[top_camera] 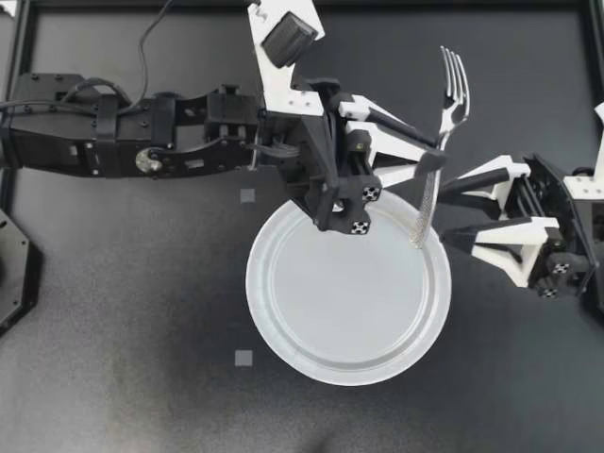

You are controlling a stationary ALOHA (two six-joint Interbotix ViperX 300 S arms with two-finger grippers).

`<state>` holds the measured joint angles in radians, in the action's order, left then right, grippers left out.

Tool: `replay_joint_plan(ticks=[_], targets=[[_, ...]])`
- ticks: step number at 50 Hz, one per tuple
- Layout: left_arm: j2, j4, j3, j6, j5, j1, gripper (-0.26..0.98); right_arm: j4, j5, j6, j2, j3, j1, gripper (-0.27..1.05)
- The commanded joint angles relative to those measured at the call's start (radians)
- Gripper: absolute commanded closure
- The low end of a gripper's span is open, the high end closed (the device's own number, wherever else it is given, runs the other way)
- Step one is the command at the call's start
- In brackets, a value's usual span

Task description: Pick up the fork and place it on the plate.

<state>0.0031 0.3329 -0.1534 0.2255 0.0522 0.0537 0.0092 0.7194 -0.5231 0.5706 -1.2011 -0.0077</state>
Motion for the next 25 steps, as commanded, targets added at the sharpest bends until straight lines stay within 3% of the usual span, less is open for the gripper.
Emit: replay_joint_plan(ticks=[1, 16, 25], targets=[[-0.031, 0.002, 0.015, 0.002, -0.04, -0.002, 0.66, -0.026, 0.025, -0.009, -0.002, 0.043, 0.015, 0.06], [-0.014, 0.002, 0.012, 0.0, -0.06, -0.002, 0.66, -0.034, 0.026, -0.011, -0.015, 0.064, 0.046, 0.09], [-0.003, 0.002, 0.014, 0.0, -0.066, -0.002, 0.66, -0.034, 0.043, -0.008, -0.012, 0.067, 0.046, 0.3]])
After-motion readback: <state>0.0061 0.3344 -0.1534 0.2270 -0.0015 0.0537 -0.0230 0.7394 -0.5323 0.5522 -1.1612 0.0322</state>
